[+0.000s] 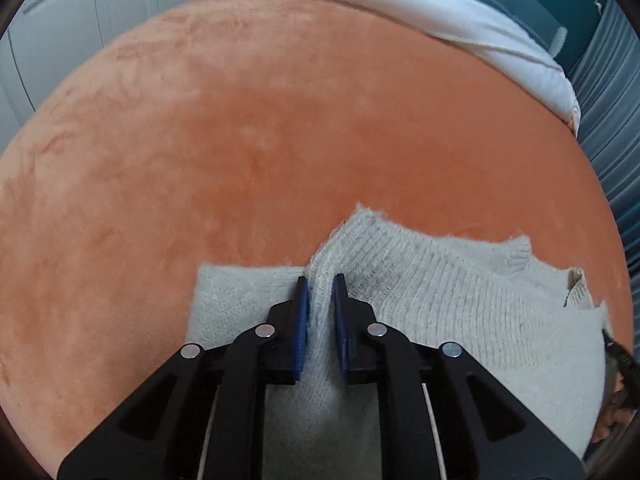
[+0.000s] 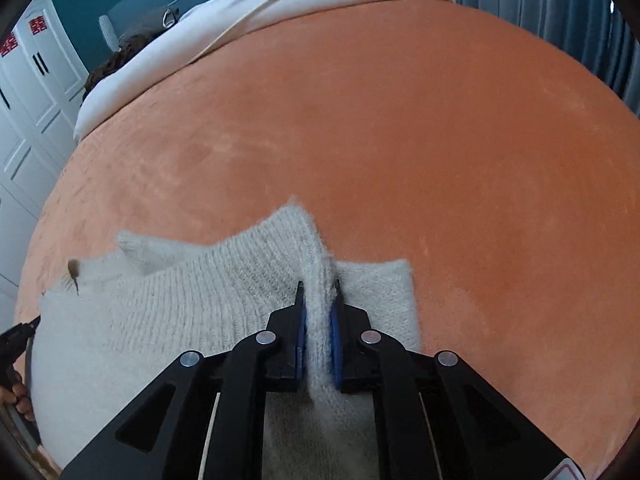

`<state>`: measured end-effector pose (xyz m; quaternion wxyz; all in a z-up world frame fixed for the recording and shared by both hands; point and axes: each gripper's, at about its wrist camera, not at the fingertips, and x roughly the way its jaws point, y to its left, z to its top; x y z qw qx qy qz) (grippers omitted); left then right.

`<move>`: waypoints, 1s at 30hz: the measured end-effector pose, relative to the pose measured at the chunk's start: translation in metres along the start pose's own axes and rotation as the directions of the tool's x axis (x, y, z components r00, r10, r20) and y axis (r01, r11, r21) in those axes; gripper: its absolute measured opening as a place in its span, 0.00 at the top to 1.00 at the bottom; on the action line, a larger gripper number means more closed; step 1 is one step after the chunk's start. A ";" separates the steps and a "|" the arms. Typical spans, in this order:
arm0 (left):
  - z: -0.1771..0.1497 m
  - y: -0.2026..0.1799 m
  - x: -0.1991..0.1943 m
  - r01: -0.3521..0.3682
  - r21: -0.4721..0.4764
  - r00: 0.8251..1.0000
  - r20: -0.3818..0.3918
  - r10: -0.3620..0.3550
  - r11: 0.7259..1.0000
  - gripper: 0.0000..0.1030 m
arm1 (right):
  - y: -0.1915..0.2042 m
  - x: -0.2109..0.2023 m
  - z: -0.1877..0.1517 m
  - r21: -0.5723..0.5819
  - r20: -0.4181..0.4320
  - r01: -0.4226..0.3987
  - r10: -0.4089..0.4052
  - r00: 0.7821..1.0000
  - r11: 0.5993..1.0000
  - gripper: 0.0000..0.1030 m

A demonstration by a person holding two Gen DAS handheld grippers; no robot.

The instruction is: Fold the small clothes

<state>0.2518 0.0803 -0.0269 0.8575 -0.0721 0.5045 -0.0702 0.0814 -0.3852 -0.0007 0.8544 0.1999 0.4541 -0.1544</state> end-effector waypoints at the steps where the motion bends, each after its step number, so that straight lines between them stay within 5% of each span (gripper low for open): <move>1: 0.001 -0.002 -0.012 -0.001 -0.007 1.000 0.012 0.001 1.000 0.84 | 0.003 -0.016 0.002 0.020 0.029 -0.006 0.005 1.000 1.000 0.82; 5: -0.014 -0.020 -0.070 -0.004 0.015 0.995 0.104 0.002 1.000 0.70 | 0.042 -0.080 -0.016 -0.065 0.156 -0.049 0.059 0.986 0.997 0.81; 9: -0.069 -0.059 -0.101 0.140 0.042 0.986 0.087 -0.143 0.989 0.56 | 0.114 -0.080 -0.083 -0.156 -0.013 -0.277 0.278 0.960 0.948 0.81; 13: -0.132 -0.084 -0.079 0.115 0.104 0.993 -0.040 -0.112 0.988 0.56 | 0.149 -0.067 -0.149 -0.244 -0.115 -0.289 0.268 0.956 0.926 0.86; 14: -0.138 -0.080 -0.082 0.112 0.116 0.994 -0.020 -0.111 0.987 0.54 | 0.139 -0.070 -0.153 -0.235 -0.104 -0.284 0.267 0.958 0.929 0.96; 20: -0.146 -0.034 -0.097 0.070 0.102 0.998 -0.011 -0.070 0.992 0.60 | 0.008 -0.078 -0.134 -0.013 -0.049 -0.086 0.085 0.995 0.996 1.00; 24: -0.160 -0.030 -0.102 0.023 0.124 1.000 0.012 -0.024 0.992 0.59 | -0.045 -0.097 -0.140 0.150 -0.020 -0.066 0.070 0.997 0.986 1.00; 27: -0.174 -0.038 -0.110 -0.012 0.143 1.000 0.004 0.012 0.990 0.53 | -0.041 -0.116 -0.150 0.136 0.008 -0.046 0.046 0.999 0.990 0.81; 28: -0.178 -0.039 -0.114 -0.013 0.137 1.000 0.002 0.013 0.991 0.47 | -0.039 -0.120 -0.155 0.131 0.008 -0.034 0.033 0.999 0.991 0.55; 29: -0.182 -0.038 -0.119 -0.014 0.125 1.000 0.004 0.014 0.992 0.41 | -0.042 -0.117 -0.152 0.130 0.011 -0.024 0.023 1.000 0.991 0.42; 30: -0.186 -0.035 -0.123 -0.016 0.107 1.000 0.009 0.015 0.994 0.36 | -0.043 -0.118 -0.156 0.137 0.017 -0.017 0.015 1.000 0.990 0.42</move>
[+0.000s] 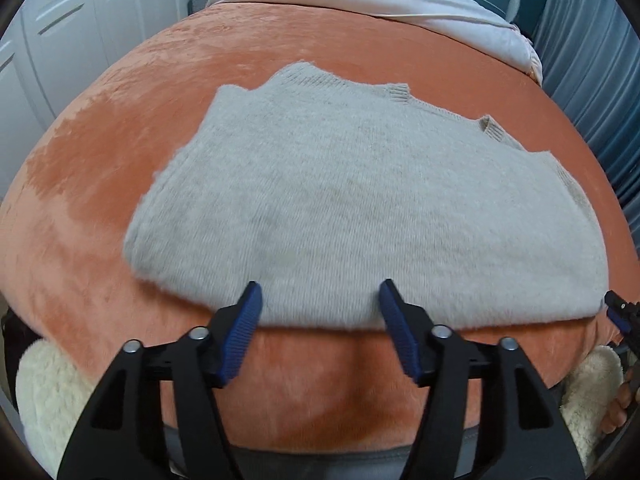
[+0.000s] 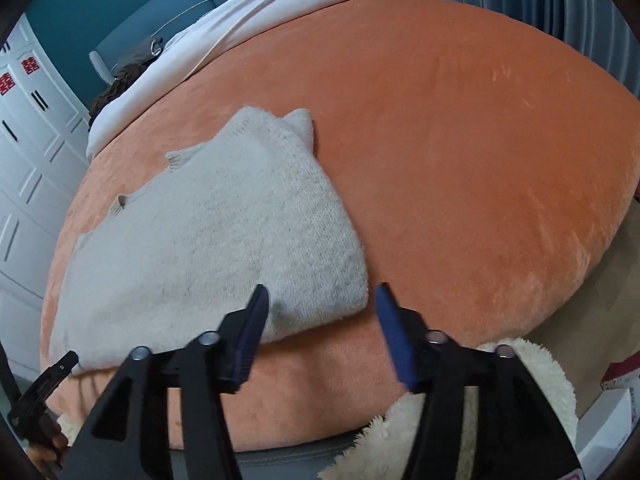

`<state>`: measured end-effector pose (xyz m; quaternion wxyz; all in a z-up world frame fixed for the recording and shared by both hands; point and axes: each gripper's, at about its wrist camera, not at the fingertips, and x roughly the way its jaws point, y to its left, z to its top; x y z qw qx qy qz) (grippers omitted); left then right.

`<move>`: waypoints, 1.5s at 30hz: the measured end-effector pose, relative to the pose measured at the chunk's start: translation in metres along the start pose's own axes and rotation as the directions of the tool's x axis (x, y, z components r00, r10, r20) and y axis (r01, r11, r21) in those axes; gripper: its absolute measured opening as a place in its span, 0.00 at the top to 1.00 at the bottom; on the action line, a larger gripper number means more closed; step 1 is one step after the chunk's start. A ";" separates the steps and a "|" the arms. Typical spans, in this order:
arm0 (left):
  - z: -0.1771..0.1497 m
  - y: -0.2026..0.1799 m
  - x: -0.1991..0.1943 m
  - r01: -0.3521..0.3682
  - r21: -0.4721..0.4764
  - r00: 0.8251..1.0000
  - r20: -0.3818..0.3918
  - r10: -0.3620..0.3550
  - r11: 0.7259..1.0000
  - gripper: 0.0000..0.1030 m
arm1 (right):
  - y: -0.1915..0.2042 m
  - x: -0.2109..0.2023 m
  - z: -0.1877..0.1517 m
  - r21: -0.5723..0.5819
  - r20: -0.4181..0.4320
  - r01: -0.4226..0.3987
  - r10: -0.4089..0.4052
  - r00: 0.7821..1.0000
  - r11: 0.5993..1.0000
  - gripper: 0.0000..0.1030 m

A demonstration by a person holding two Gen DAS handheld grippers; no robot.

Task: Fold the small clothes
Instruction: 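Grasp the folded sweater edge with both tools and fold it again, then release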

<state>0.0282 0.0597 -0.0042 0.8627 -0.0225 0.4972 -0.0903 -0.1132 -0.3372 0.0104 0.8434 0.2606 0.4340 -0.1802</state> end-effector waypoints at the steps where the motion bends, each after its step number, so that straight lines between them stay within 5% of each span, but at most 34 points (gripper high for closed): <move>1: -0.004 0.007 -0.005 -0.005 -0.037 1.000 0.008 0.005 0.999 0.33 | -0.002 0.000 0.001 0.013 -0.008 -0.002 0.002 1.000 1.000 0.42; 4: -0.013 0.046 -0.012 0.038 -0.229 0.999 0.025 -0.033 0.973 0.21 | -0.013 0.008 -0.002 0.106 -0.059 -0.067 0.073 0.996 0.992 0.42; 7: -0.016 0.090 0.000 0.102 -0.450 0.994 0.006 -0.111 0.887 0.20 | -0.025 0.023 -0.004 0.197 -0.101 -0.128 0.150 0.984 0.972 0.39; 11: -0.004 0.113 0.015 0.188 -0.569 0.979 0.042 -0.200 0.800 0.20 | -0.014 0.035 0.007 0.195 -0.093 -0.155 0.175 0.980 0.969 0.41; 12: 0.001 0.114 0.017 0.185 -0.573 0.979 0.039 -0.199 0.798 0.23 | -0.008 0.037 0.012 0.183 -0.094 -0.156 0.175 0.980 0.971 0.49; 13: 0.009 0.114 0.018 0.194 -0.569 0.977 0.041 -0.207 0.799 0.49 | -0.002 0.037 0.019 0.171 -0.095 -0.152 0.170 0.981 0.973 0.77; 14: 0.016 0.113 0.019 0.219 -0.562 0.970 0.038 -0.239 0.798 0.89 | 0.001 0.032 0.026 0.174 -0.086 -0.168 0.185 0.979 0.970 0.84; 15: 0.023 0.112 0.015 0.225 -0.563 0.968 0.037 -0.248 0.795 0.90 | 0.003 0.023 0.032 0.187 -0.055 -0.208 0.221 0.974 0.960 0.87; 16: 0.028 0.111 0.002 0.250 -0.560 0.964 0.071 -0.255 0.790 0.90 | 0.007 0.003 0.040 0.188 0.006 -0.265 0.268 0.963 0.946 0.89; 19: 0.035 0.105 -0.031 0.242 -0.481 0.970 0.101 -0.221 0.843 0.91 | 0.012 -0.038 0.049 0.108 0.094 -0.284 0.275 0.957 0.953 0.90; 22: 0.019 0.105 -0.012 0.152 -0.457 0.986 0.006 -0.167 0.876 0.91 | 0.003 -0.003 0.036 0.017 0.005 -0.113 0.113 0.994 0.993 0.90; 24: -0.002 0.113 0.012 0.120 -0.503 0.983 -0.062 -0.175 0.856 0.91 | -0.018 0.042 0.020 0.072 -0.141 -0.050 0.060 0.988 0.996 0.91; 26: -0.013 0.115 0.013 0.137 -0.521 0.982 -0.042 -0.185 0.842 0.91 | -0.023 0.034 0.022 0.131 -0.109 -0.103 0.117 0.987 0.986 0.89; 28: -0.011 0.110 0.008 0.127 -0.490 0.985 -0.041 -0.168 0.862 0.91 | -0.015 0.026 0.027 0.099 -0.101 -0.099 0.109 0.989 0.990 0.85; 33: -0.008 0.112 0.000 0.166 -0.495 0.981 -0.002 -0.192 0.853 0.83 | -0.006 -0.005 0.022 0.088 -0.027 0.042 -0.040 0.999 0.995 0.64; 35: -0.009 0.115 0.000 0.171 -0.514 0.981 0.014 -0.192 0.840 0.64 | -0.002 -0.022 0.022 0.079 0.038 0.132 -0.135 0.990 0.988 0.62; 39: -0.014 0.118 0.009 0.170 -0.532 0.981 0.010 -0.194 0.830 0.61 | 0.061 -0.031 0.024 -0.123 0.025 -0.052 0.055 0.998 0.991 0.76; 41: -0.012 0.114 0.008 0.158 -0.516 0.984 0.010 -0.178 0.842 0.60 | 0.111 -0.025 0.021 -0.258 -0.011 -0.128 0.130 0.992 0.958 0.90; 45: -0.011 0.106 0.007 0.127 -0.466 0.989 -0.003 -0.145 0.876 0.58 | 0.200 0.006 0.019 -0.425 -0.082 -0.188 0.169 0.982 0.885 0.93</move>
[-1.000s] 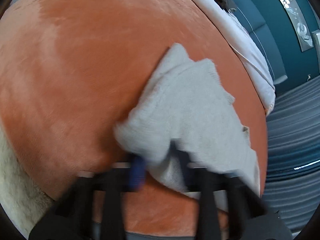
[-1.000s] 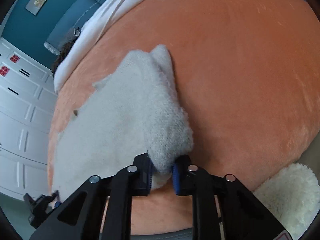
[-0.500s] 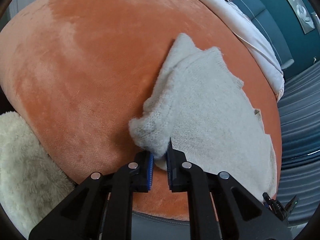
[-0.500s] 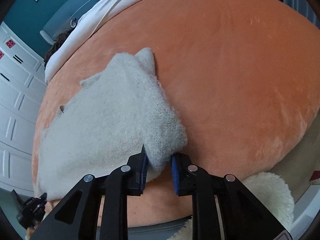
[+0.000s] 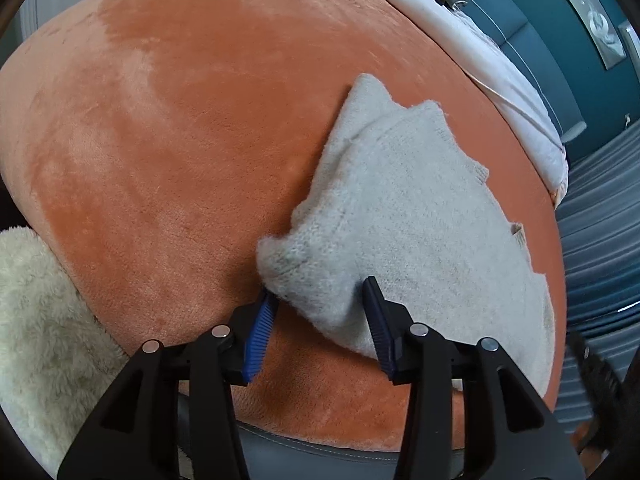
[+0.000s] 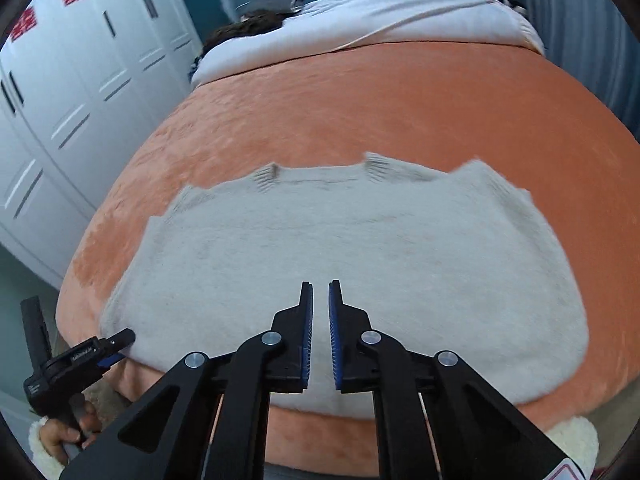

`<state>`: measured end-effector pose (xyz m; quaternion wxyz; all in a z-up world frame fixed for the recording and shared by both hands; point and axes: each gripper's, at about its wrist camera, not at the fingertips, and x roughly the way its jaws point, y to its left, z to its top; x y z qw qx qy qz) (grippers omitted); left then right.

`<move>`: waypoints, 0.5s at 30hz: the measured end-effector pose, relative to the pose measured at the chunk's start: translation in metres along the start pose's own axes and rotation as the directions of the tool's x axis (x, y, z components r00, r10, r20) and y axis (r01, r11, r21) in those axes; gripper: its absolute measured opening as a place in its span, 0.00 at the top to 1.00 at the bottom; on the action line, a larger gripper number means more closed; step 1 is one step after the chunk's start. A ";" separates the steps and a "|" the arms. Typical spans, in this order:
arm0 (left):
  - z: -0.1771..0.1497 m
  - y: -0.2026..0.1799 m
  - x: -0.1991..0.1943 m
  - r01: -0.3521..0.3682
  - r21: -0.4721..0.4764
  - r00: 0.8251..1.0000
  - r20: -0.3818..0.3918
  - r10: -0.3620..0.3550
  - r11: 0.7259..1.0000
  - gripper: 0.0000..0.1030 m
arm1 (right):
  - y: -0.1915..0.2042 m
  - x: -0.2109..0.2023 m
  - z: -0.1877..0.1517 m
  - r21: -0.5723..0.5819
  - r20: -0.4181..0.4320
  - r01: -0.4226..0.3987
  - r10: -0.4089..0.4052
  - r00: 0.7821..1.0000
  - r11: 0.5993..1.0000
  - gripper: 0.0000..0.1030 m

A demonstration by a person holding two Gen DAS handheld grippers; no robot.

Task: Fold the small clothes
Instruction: 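Grasp the folded sweater edge with both tools and fold it again, then release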

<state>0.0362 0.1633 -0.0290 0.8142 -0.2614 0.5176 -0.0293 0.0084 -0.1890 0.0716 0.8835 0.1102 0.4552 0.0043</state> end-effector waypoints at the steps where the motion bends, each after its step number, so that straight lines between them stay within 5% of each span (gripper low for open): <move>1: -0.001 0.000 0.000 -0.004 0.008 1.000 0.001 0.004 1.000 0.58 | 0.012 0.010 0.005 -0.021 -0.014 0.002 -0.003 1.000 1.000 0.94; 10: -0.005 0.000 0.002 0.012 0.056 1.000 0.011 -0.012 0.998 0.53 | 0.052 0.113 0.021 -0.058 -0.208 0.104 -0.114 0.971 0.993 0.94; 15: -0.009 -0.012 0.003 0.003 0.121 1.000 0.021 -0.006 0.993 0.39 | 0.059 0.122 0.019 -0.097 -0.205 0.137 -0.155 0.967 0.986 0.93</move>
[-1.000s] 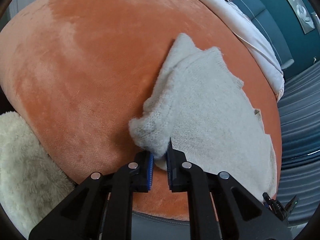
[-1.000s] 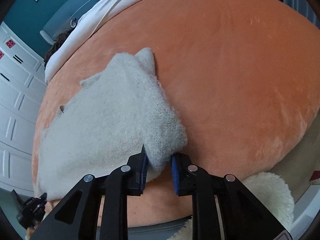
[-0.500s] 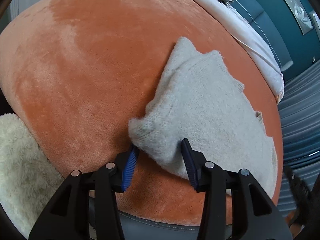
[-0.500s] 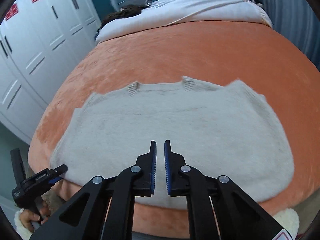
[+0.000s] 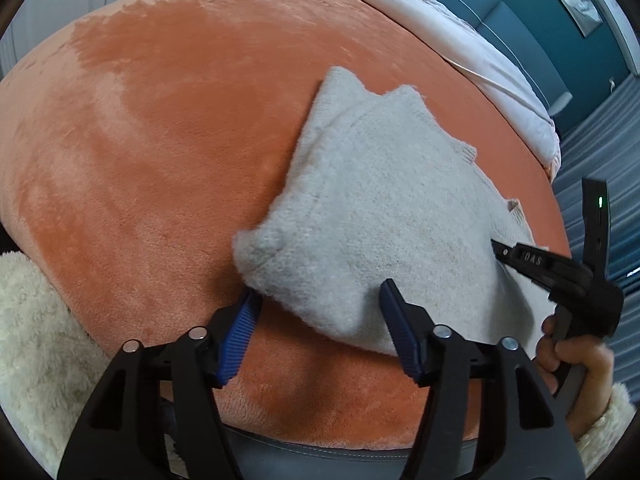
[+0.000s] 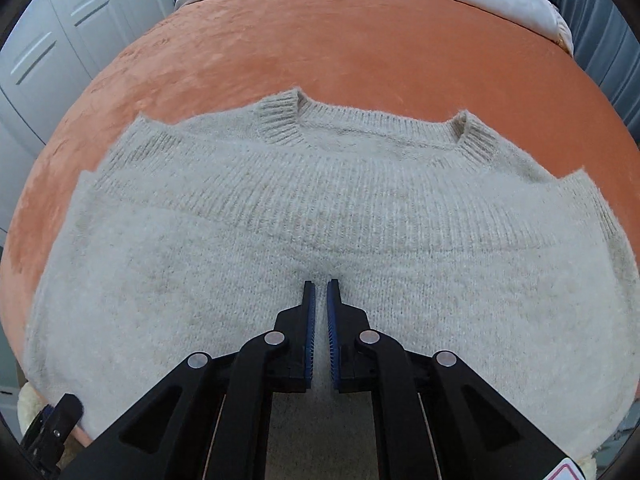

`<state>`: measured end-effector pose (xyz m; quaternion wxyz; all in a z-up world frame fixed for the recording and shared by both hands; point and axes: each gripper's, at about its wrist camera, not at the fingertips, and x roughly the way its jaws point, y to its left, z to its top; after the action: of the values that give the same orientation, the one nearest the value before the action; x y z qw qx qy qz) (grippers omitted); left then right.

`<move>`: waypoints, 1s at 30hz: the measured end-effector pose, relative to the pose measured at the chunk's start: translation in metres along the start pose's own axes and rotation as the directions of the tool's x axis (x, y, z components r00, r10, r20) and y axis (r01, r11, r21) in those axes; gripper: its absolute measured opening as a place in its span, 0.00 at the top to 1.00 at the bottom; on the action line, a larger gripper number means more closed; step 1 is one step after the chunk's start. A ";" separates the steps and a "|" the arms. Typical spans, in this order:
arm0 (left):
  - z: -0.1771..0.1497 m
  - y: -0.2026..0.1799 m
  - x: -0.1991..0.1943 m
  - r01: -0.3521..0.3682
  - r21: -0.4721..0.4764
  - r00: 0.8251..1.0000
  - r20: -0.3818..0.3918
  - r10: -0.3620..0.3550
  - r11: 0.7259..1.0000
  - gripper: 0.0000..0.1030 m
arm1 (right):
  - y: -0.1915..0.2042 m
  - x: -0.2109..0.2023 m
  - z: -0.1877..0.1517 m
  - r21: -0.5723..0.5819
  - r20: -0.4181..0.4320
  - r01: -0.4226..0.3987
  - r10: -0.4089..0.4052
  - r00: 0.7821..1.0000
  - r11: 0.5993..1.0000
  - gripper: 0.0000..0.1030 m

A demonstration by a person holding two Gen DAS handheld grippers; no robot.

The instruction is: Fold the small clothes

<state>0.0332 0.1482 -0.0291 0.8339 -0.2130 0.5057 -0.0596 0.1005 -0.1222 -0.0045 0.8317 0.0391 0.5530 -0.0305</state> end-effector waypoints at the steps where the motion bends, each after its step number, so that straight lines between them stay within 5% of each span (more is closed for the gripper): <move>1: 0.000 -0.002 -0.001 0.006 0.005 1.000 0.004 -0.006 1.000 0.37 | 0.000 -0.006 0.002 -0.001 0.001 -0.003 0.003 1.000 1.000 0.93; 5: 0.002 0.001 0.001 0.047 -0.035 0.999 0.008 -0.046 0.998 0.30 | -0.016 -0.027 0.004 0.072 0.038 -0.072 0.069 0.997 0.995 0.92; 9: 0.007 0.007 0.005 0.109 -0.119 0.994 0.026 -0.106 0.987 0.16 | -0.031 0.003 0.006 0.123 -0.028 -0.093 0.097 0.995 0.988 0.97; 13: 0.016 0.002 0.012 0.104 -0.141 0.994 0.044 -0.099 0.984 0.16 | -0.035 0.014 0.008 0.139 -0.014 -0.127 0.130 0.991 0.982 0.99; 16: 0.024 -0.007 0.016 0.084 -0.125 0.996 0.033 -0.080 0.989 0.57 | -0.032 0.018 0.010 0.114 -0.003 -0.133 0.135 0.991 0.984 0.99; 17: 0.027 -0.011 0.018 0.106 -0.118 0.994 0.015 -0.105 0.987 0.80 | -0.033 0.019 0.010 0.112 0.002 -0.146 0.147 0.989 0.983 0.99; 21: 0.037 -0.054 -0.016 0.105 0.005 0.989 0.103 -0.105 0.994 0.85 | -0.052 0.001 0.005 0.174 0.045 -0.253 0.249 0.967 0.952 0.98; 24: 0.041 -0.113 -0.054 0.142 0.149 0.974 0.155 -0.165 0.979 0.86 | -0.083 -0.036 -0.015 0.228 0.135 -0.307 0.282 0.950 0.924 0.86; 27: 0.029 -0.187 -0.082 0.184 0.323 0.952 0.177 -0.250 0.929 0.86 | -0.125 -0.068 -0.046 0.271 0.201 -0.329 0.281 0.938 0.905 0.82; 30: 0.004 -0.248 -0.083 0.246 0.444 0.937 0.119 -0.328 0.862 0.86 | -0.177 -0.092 -0.088 0.350 0.239 -0.318 0.244 0.940 0.881 0.81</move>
<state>0.0255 -0.0481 0.1434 0.8861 -0.1055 0.3611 -0.2709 -0.0324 -0.2888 0.0410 0.8519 0.2780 0.4435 -0.0199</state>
